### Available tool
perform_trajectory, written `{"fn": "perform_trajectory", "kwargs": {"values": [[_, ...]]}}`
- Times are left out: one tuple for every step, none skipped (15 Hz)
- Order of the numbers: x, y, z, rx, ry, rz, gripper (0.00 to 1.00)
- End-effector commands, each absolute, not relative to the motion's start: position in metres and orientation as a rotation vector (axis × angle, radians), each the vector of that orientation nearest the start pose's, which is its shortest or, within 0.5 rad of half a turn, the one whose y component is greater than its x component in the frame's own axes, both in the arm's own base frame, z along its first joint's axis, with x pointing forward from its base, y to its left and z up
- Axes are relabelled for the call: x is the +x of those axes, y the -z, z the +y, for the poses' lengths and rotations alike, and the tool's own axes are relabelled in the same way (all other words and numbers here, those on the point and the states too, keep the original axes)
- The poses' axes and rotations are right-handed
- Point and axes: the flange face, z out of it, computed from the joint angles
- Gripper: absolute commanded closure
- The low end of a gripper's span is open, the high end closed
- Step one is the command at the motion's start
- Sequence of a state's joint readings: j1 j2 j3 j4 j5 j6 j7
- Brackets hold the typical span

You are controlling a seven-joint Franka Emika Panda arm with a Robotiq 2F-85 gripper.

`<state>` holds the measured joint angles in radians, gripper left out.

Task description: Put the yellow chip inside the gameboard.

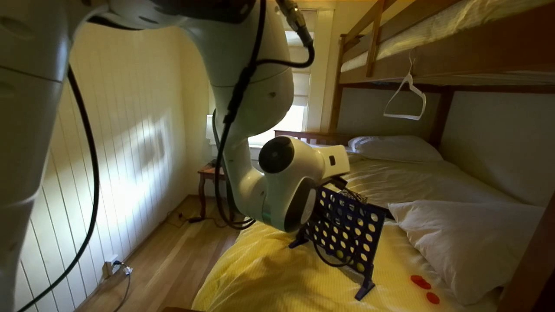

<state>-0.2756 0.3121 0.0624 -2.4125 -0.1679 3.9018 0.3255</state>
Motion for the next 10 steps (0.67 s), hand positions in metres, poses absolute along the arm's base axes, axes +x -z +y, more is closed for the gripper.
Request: {"fn": "perform_trajectory", "kwargs": {"values": [[0.544,-0.333,-0.091,-2.471,1.664,0.541,1.00],[0.546,-0.333,-0.091,-2.466,1.662,0.558,1.00],[0.549,-0.334,-0.090,-2.462,1.655,0.572,1.00],[0.551,-0.334,-0.089,-2.462,1.650,0.584,1.00],[0.553,-0.334,-0.089,-2.459,1.648,0.593,1.00],[0.554,-0.334,-0.089,-2.457,1.645,0.606,1.00],[0.555,-0.335,-0.089,-2.457,1.643,0.613,1.00],[0.556,-0.334,-0.089,-2.457,1.638,0.617,1.00],[0.556,-0.334,-0.089,-2.462,1.632,0.619,1.00],[0.556,-0.333,-0.090,-2.465,1.628,0.623,1.00]]}}
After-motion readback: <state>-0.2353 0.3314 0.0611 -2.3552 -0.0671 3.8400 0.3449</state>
